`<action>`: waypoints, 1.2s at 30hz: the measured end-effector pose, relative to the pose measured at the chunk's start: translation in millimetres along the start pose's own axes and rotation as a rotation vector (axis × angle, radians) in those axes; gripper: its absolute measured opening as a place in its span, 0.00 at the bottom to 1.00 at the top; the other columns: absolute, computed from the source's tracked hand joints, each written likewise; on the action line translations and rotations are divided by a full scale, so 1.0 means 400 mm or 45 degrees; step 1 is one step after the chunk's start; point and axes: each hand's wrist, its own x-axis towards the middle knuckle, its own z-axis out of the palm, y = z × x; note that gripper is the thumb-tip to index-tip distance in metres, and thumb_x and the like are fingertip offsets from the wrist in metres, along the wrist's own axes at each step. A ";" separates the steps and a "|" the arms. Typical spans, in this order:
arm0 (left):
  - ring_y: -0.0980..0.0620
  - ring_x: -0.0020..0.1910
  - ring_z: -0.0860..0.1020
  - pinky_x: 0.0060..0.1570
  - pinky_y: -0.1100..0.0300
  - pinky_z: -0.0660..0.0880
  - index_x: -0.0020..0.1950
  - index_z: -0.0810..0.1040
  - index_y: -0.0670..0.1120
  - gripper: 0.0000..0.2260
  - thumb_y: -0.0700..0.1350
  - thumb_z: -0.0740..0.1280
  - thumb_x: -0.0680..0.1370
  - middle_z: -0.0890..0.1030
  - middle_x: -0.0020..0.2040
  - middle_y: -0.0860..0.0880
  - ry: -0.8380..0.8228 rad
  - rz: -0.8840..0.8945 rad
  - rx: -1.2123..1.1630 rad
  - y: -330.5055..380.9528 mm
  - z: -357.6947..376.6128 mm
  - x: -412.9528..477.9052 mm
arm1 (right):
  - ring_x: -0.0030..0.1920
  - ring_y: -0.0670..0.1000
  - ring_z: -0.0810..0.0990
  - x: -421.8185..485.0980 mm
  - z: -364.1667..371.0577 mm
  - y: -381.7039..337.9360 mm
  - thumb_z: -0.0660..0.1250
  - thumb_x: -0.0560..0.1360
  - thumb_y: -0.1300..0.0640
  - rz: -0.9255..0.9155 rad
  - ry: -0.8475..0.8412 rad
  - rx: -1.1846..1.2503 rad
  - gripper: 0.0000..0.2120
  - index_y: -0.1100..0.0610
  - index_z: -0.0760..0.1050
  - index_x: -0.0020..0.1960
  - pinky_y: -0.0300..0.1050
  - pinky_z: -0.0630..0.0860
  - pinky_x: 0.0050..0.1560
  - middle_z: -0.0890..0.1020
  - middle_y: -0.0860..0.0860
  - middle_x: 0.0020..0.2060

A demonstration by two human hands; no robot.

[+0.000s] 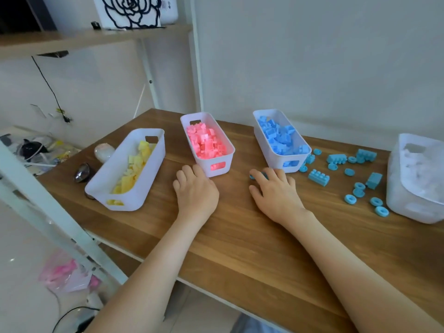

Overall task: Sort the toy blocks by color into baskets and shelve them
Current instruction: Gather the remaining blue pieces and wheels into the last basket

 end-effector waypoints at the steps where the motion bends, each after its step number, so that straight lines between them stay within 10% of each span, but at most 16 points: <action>1: 0.45 0.58 0.69 0.56 0.54 0.67 0.60 0.68 0.42 0.11 0.44 0.56 0.79 0.71 0.59 0.42 0.031 0.062 -0.014 -0.001 0.004 -0.003 | 0.67 0.52 0.63 0.001 0.001 0.003 0.52 0.80 0.46 -0.019 0.010 0.019 0.18 0.46 0.62 0.70 0.52 0.62 0.66 0.67 0.49 0.66; 13: 0.47 0.33 0.77 0.28 0.61 0.62 0.41 0.75 0.44 0.16 0.48 0.54 0.82 0.72 0.31 0.50 -0.025 0.464 -0.050 0.017 -0.034 -0.016 | 0.34 0.52 0.78 -0.044 -0.034 -0.021 0.52 0.81 0.51 0.073 0.099 -0.067 0.13 0.56 0.71 0.45 0.47 0.77 0.35 0.77 0.50 0.34; 26: 0.54 0.28 0.71 0.27 0.63 0.59 0.35 0.70 0.47 0.15 0.50 0.59 0.81 0.71 0.27 0.54 -0.174 0.730 -0.695 0.280 -0.129 -0.166 | 0.26 0.47 0.66 -0.249 -0.236 0.137 0.59 0.77 0.58 0.368 0.571 0.600 0.18 0.56 0.64 0.29 0.37 0.62 0.28 0.68 0.49 0.23; 36: 0.57 0.27 0.66 0.28 0.65 0.60 0.32 0.62 0.50 0.18 0.46 0.59 0.82 0.67 0.28 0.53 -0.606 1.261 -1.172 0.713 -0.224 -0.357 | 0.31 0.53 0.66 -0.452 -0.427 0.469 0.56 0.74 0.58 0.979 0.951 0.533 0.15 0.62 0.67 0.31 0.44 0.63 0.33 0.72 0.62 0.29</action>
